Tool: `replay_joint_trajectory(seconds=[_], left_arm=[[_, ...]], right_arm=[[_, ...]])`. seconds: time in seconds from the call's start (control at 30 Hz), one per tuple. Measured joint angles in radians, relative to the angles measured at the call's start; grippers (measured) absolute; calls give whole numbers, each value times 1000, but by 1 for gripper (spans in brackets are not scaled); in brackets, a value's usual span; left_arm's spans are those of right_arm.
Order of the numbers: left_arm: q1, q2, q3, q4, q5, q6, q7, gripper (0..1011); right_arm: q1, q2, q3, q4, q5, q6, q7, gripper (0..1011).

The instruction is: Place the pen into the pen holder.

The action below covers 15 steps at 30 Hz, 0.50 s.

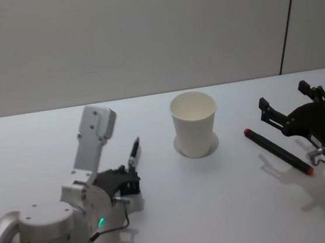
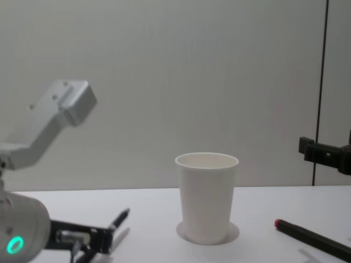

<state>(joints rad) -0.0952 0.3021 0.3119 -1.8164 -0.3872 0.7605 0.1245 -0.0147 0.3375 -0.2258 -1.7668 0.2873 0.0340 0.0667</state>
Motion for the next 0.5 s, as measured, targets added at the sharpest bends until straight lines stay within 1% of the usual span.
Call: replay_joint_trajectory(seconds=[0.37, 0.5], left_arm=[[20, 17, -31, -58, -3, -43, 34, 158], [28, 22, -41, -79, -2, -67, 45, 158]], right_arm=[[0, 0, 0, 0, 0, 0, 0, 1002], [0, 0, 0, 0, 0, 0, 0, 1002]])
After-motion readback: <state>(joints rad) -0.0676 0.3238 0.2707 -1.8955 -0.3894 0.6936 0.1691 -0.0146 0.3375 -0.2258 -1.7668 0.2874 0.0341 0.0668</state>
